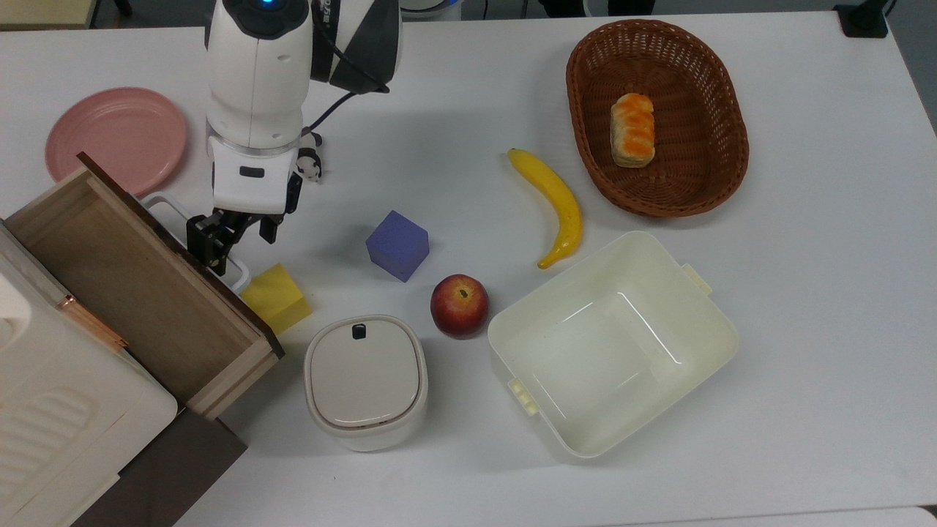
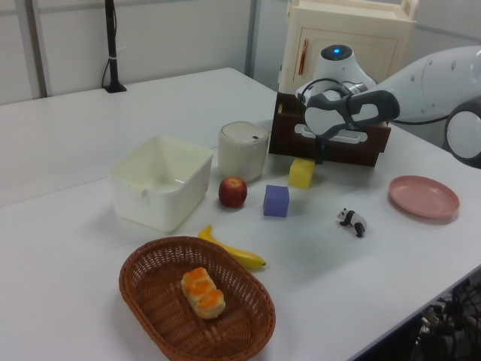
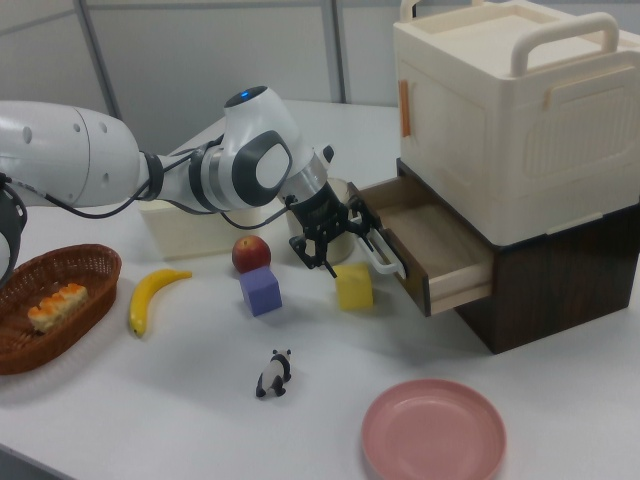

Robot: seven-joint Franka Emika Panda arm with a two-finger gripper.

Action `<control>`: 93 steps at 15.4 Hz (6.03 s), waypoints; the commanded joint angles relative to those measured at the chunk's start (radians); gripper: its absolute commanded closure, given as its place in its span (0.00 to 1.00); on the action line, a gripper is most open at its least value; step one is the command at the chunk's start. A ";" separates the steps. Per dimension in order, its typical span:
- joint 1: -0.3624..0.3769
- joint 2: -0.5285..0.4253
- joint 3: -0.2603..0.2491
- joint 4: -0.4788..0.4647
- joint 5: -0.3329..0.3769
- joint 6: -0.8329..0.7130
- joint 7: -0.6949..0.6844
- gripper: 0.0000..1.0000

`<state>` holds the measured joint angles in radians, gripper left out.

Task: Slide the drawer open

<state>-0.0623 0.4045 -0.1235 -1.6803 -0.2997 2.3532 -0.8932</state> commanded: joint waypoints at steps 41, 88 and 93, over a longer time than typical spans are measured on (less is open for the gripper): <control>0.002 -0.090 0.047 0.033 0.025 -0.093 0.028 0.12; 0.102 -0.388 0.039 0.140 0.307 -0.730 1.008 0.00; 0.102 -0.386 0.041 0.140 0.307 -0.729 1.008 0.00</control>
